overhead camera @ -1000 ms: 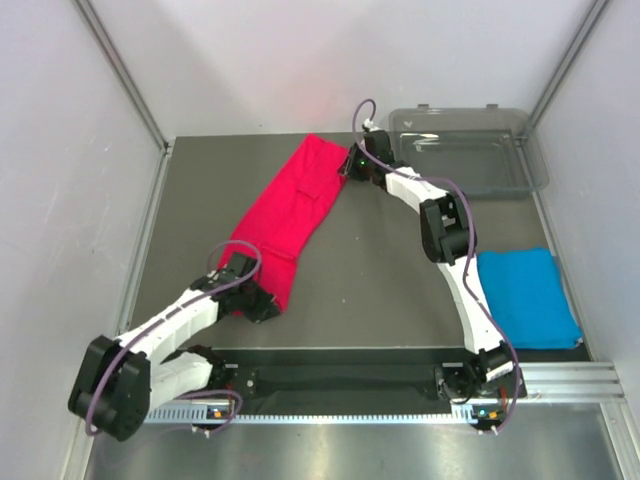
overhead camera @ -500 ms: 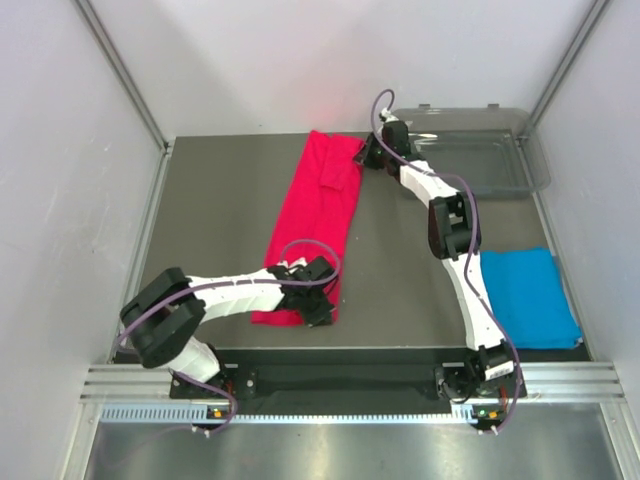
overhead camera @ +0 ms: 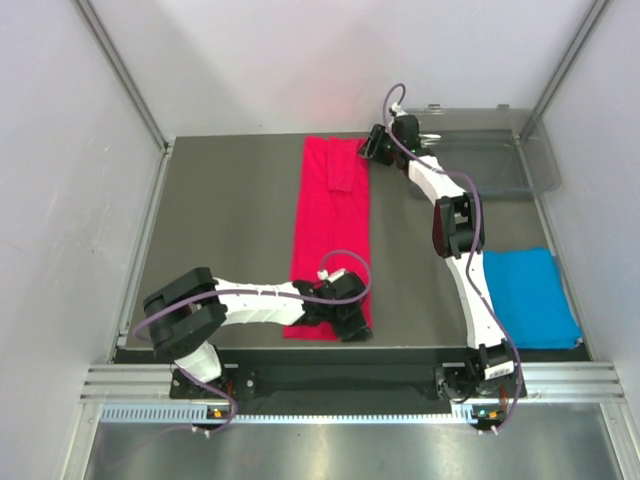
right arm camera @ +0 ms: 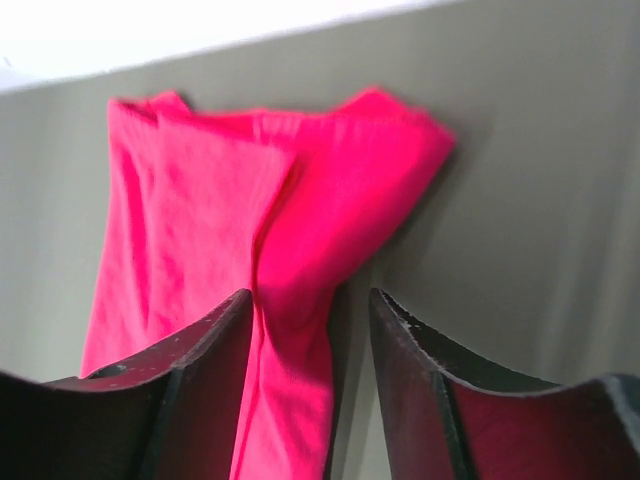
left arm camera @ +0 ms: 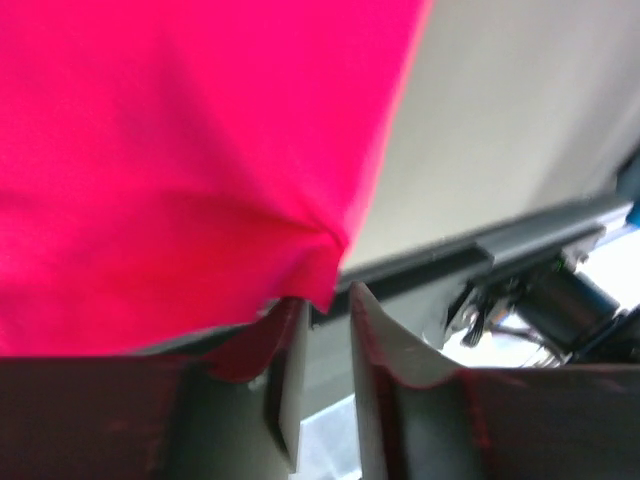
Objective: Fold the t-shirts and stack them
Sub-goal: Fold the tshirt
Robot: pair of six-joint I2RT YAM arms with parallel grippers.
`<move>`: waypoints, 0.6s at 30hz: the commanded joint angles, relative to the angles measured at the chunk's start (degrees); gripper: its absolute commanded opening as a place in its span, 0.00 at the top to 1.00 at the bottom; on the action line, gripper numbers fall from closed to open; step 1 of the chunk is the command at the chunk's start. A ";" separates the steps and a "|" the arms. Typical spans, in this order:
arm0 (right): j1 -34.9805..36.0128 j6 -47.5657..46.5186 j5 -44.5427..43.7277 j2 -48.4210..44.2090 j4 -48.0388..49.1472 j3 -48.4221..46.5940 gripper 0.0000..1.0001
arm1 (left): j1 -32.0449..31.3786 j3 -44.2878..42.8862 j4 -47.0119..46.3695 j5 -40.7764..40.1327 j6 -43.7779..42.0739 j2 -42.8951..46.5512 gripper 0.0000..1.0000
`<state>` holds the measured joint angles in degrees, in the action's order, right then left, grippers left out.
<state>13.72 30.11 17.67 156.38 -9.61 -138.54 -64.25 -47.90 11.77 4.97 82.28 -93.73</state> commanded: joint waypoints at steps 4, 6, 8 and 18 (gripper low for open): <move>1.14 -5.48 0.26 -11.96 -8.30 1.60 0.44 | -4.13 0.35 -2.89 1.00 -0.81 6.88 0.69; 1.49 -7.16 -0.35 -14.24 -10.42 2.39 0.39 | -4.31 1.58 -1.67 1.53 -0.28 8.03 0.68; 1.58 -8.75 -1.58 -16.53 -13.59 3.45 0.37 | -5.09 1.32 0.00 1.71 -0.98 9.53 0.68; 2.63 -9.64 -0.37 -33.29 -23.26 18.52 0.36 | -7.56 -8.17 15.20 -10.91 -11.86 17.61 0.64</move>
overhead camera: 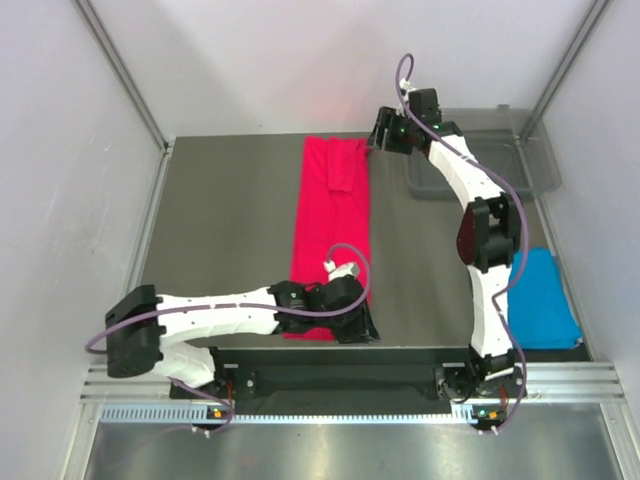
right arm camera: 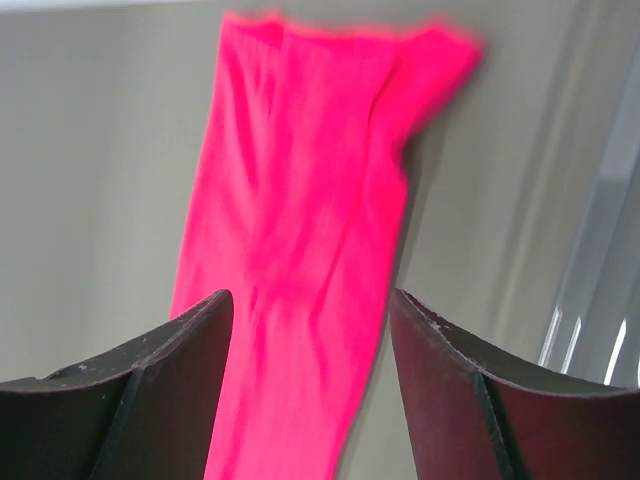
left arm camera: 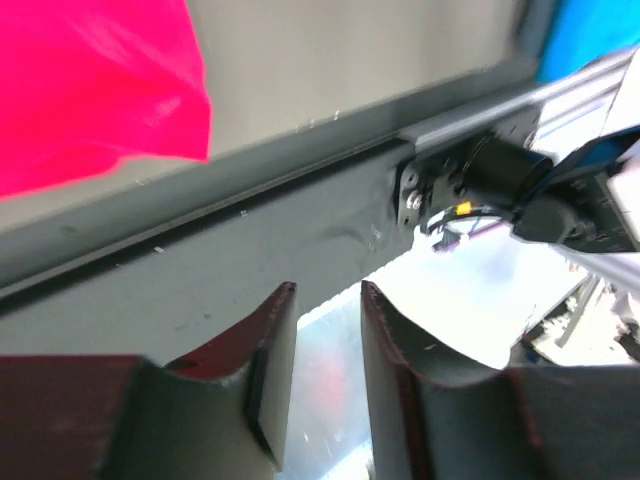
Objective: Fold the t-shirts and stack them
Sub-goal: Fold the tshirt
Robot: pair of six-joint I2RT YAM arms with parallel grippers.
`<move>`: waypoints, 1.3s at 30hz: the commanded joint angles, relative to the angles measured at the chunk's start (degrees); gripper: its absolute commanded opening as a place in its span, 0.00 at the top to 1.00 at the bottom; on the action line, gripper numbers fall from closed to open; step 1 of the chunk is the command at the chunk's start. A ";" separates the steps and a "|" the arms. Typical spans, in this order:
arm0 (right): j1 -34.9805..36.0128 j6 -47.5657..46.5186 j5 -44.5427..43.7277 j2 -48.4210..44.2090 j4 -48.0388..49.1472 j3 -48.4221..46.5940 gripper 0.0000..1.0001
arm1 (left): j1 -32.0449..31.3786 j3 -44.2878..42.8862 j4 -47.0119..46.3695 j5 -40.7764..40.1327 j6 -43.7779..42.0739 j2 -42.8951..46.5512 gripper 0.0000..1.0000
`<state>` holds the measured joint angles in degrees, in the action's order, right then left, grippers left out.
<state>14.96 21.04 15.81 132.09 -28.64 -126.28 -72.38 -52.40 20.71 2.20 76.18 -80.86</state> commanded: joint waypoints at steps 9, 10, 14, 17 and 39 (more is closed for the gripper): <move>5.51 2.16 11.68 -37.41 -3.62 45.82 0.36 | 22.75 9.32 13.04 -4.67 -11.75 24.85 0.43; 6.47 2.60 13.09 -39.78 -3.00 49.69 0.36 | 25.77 10.47 13.04 -2.57 -13.24 27.57 0.42; 12.79 7.25 15.47 -52.51 3.05 72.07 0.35 | 37.73 12.85 14.27 5.26 -21.50 26.03 0.38; 15.44 12.79 17.41 -59.98 8.94 84.47 0.37 | 41.09 11.10 16.81 5.90 -23.70 18.74 0.40; 20.99 28.88 22.59 -58.88 37.26 108.00 0.48 | 43.73 20.15 12.42 11.34 -28.46 9.50 0.44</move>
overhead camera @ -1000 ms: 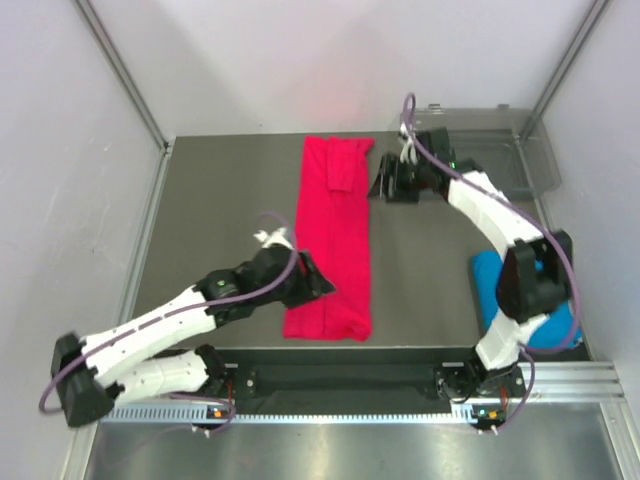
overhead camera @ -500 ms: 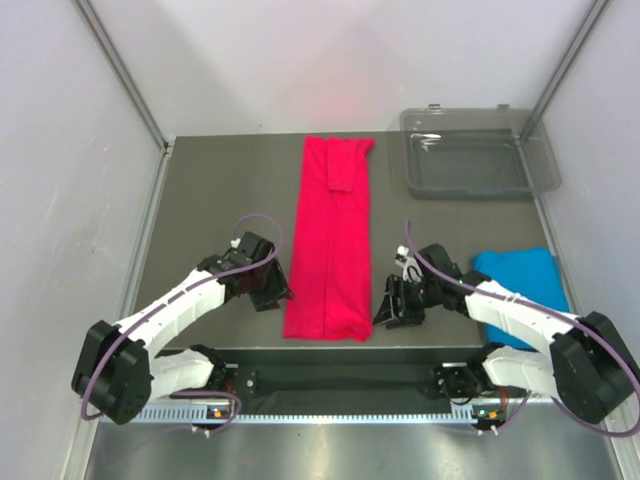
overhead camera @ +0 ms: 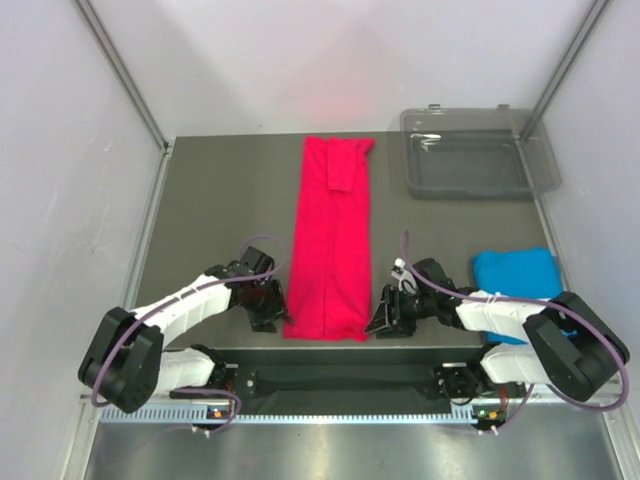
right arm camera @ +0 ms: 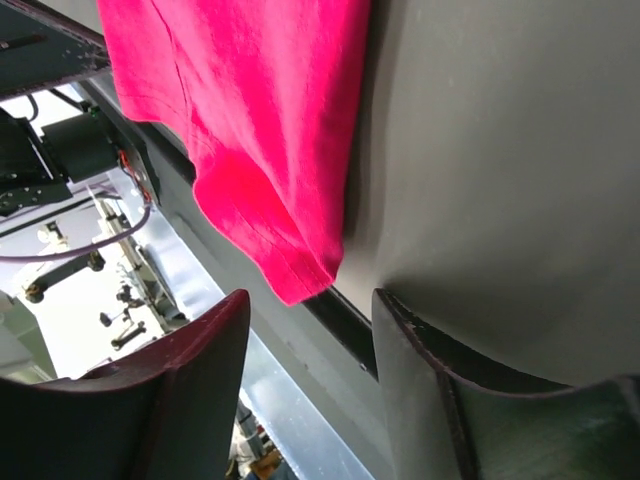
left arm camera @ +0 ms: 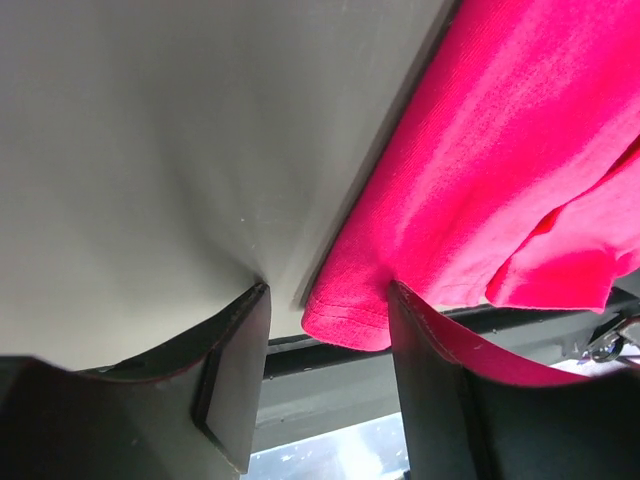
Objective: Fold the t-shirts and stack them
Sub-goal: Fold the tshirt
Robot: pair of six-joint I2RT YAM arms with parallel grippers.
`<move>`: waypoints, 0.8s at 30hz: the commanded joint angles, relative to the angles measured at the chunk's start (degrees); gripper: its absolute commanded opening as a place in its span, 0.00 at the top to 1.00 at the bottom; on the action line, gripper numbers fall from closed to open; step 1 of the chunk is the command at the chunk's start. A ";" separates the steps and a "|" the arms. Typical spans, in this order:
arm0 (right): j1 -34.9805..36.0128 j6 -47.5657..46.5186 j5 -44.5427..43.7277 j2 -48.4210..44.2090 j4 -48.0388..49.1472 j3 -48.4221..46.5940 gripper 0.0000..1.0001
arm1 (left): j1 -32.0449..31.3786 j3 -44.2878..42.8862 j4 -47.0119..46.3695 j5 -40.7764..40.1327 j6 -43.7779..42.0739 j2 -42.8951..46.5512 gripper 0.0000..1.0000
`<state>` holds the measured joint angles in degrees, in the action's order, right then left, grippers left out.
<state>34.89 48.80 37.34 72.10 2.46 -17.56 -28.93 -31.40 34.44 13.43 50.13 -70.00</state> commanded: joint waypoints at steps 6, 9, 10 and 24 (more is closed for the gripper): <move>1.05 1.56 0.19 3.13 6.94 -0.89 0.51 | 0.36 -1.74 -0.60 0.54 -3.99 -5.14 0.47; 1.32 2.18 1.06 5.33 8.96 -1.16 0.52 | 0.36 -1.82 -0.95 1.16 -4.60 -6.55 0.54; 1.32 2.44 1.24 5.86 9.49 -1.25 0.52 | 0.45 -1.91 -0.78 0.98 -4.78 -6.64 0.58; 2.99 -4.05 -7.26 4.03 -5.43 -1.78 1.00 | 0.71 0.89 -0.77 2.74 -4.43 -4.36 1.00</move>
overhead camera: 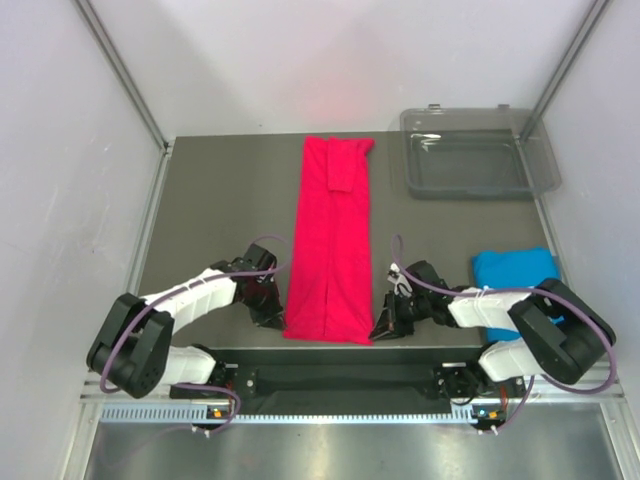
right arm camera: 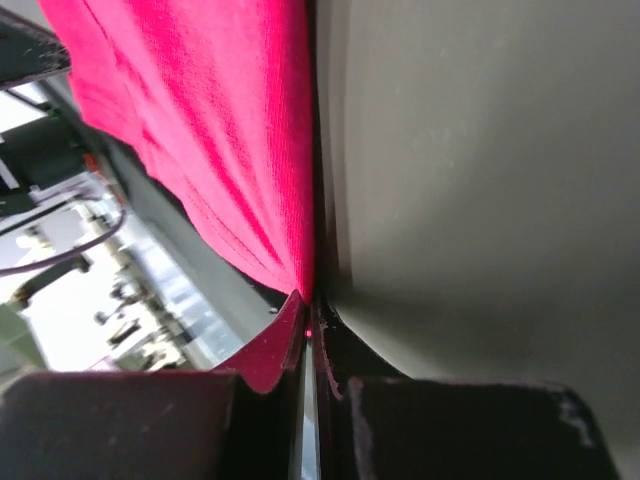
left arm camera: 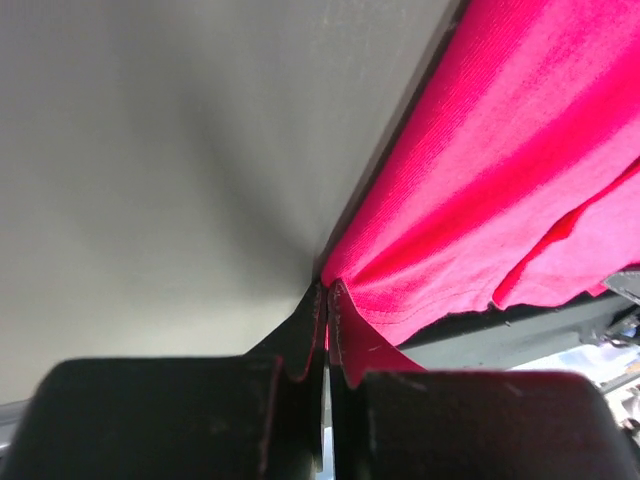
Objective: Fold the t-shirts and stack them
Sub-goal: Fold the tshirt
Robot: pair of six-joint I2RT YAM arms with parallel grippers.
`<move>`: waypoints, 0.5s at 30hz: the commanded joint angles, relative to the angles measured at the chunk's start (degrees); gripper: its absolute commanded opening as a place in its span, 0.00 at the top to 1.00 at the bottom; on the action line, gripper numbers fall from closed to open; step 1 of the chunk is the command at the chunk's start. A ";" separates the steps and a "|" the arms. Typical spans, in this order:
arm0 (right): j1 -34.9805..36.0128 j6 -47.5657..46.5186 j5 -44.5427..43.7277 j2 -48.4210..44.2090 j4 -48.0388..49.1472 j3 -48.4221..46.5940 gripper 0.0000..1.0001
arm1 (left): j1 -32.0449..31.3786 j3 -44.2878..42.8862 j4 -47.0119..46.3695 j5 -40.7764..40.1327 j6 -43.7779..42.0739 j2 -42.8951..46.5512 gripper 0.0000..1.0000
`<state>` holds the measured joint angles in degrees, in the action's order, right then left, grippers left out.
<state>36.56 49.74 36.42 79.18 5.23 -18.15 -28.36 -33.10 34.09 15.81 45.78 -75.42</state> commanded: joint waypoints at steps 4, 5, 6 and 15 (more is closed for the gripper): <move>1.33 -5.70 -8.04 -6.57 -10.77 -0.22 1.00 | 0.06 5.32 -1.74 2.81 2.73 4.66 1.00; 1.41 -5.62 -7.95 -6.67 -10.51 -0.13 1.00 | 0.06 5.76 -1.83 3.25 3.17 5.80 1.00; 1.59 -5.61 -7.34 -6.67 -10.33 -0.04 1.00 | 0.06 6.73 -2.09 4.48 3.70 6.42 1.00; 1.33 -13.43 -16.43 -10.09 -24.20 -12.41 0.55 | -0.73 4.72 1.41 6.78 5.37 13.62 0.65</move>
<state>37.76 42.02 28.45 71.24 -11.44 -24.08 -28.75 -26.24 32.23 21.54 50.70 -64.82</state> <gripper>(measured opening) 0.432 0.301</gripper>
